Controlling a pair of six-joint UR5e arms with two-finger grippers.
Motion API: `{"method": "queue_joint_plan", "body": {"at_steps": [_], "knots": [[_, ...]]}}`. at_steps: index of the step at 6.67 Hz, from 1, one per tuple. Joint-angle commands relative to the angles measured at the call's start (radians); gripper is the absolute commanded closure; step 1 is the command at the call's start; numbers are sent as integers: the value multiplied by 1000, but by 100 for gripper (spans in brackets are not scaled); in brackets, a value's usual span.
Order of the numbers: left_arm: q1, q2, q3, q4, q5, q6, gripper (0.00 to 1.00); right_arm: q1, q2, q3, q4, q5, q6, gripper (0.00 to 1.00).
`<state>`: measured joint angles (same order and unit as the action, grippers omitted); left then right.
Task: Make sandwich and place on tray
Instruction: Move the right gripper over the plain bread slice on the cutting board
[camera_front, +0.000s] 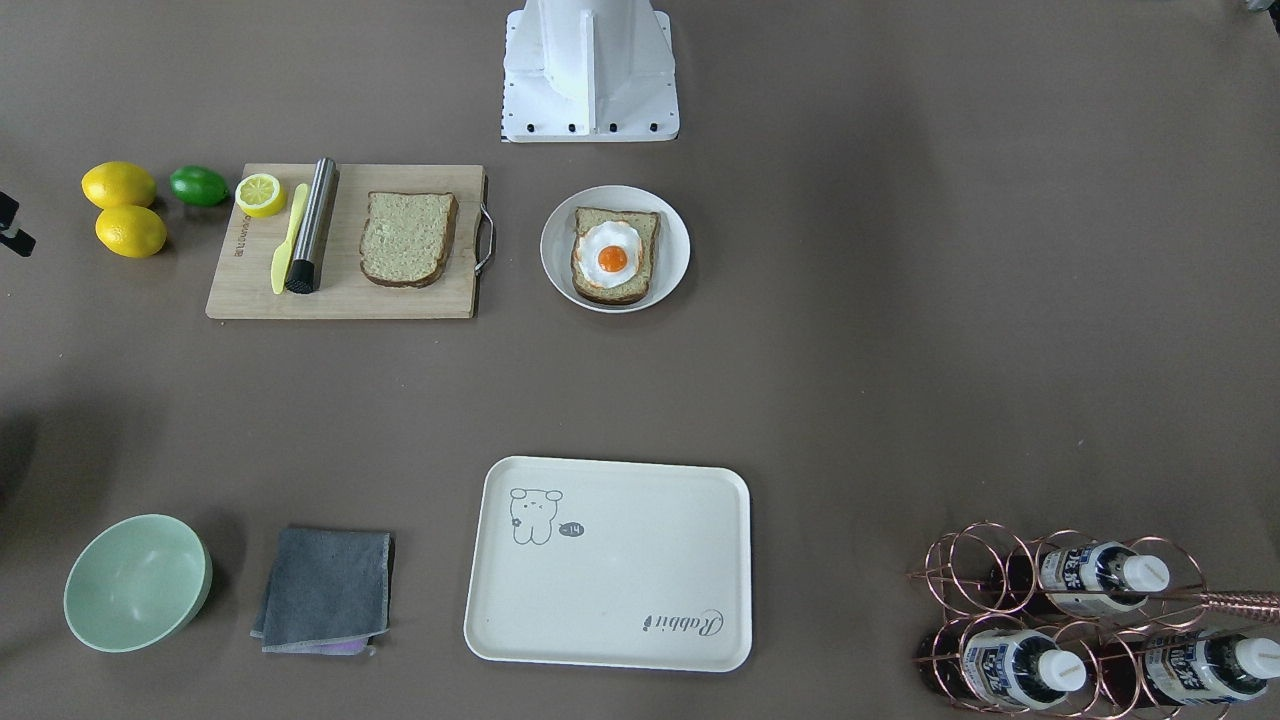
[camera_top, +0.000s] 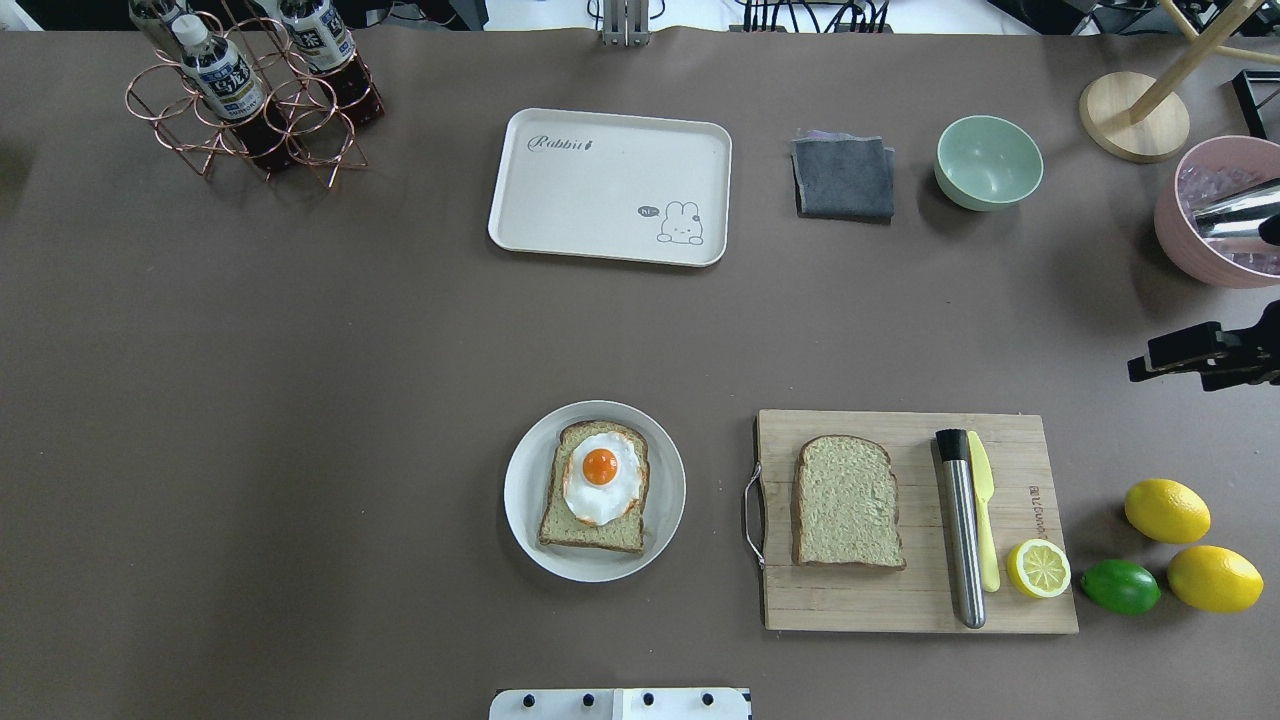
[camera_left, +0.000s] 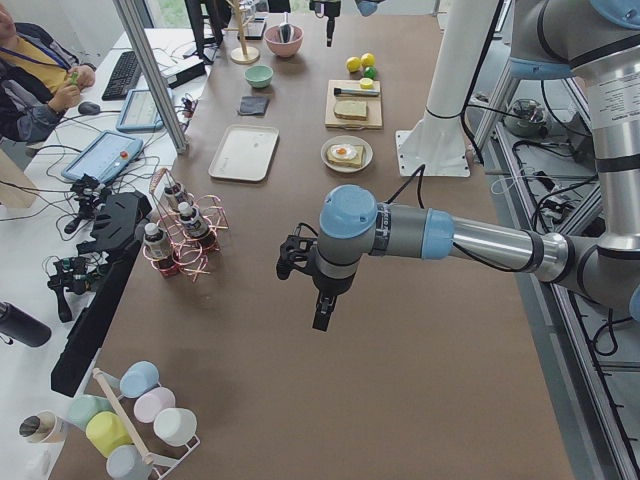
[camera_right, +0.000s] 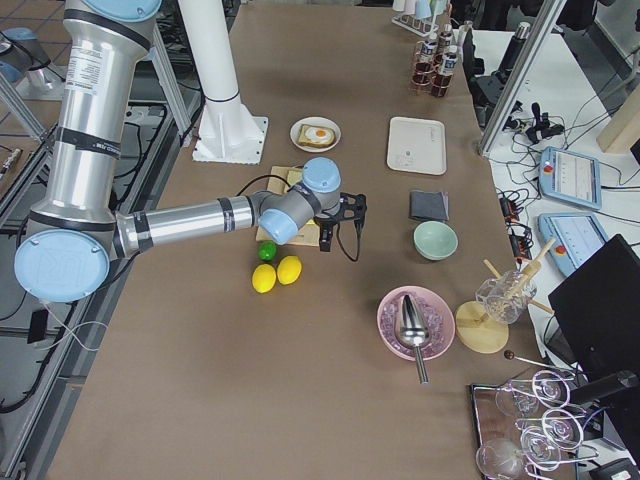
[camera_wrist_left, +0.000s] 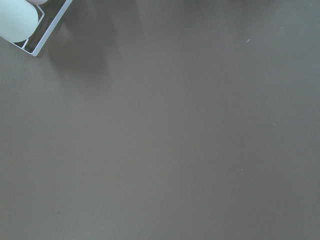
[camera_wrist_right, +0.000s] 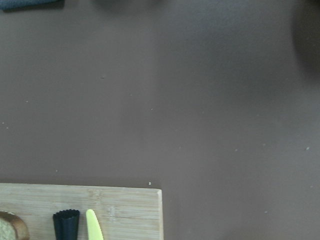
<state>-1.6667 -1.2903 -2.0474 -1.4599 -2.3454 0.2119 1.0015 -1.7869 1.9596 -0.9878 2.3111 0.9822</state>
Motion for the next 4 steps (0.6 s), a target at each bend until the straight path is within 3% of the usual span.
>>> {"method": "queue_joint_plan", "body": {"at_steps": [1,4], "knots": [[1,-3,-2,1,0,0,3,-227,10,80,18,-130,236,6],[1,-12,4,3,0,-2,3,-453,52,85,17,-269,325,9]]}}
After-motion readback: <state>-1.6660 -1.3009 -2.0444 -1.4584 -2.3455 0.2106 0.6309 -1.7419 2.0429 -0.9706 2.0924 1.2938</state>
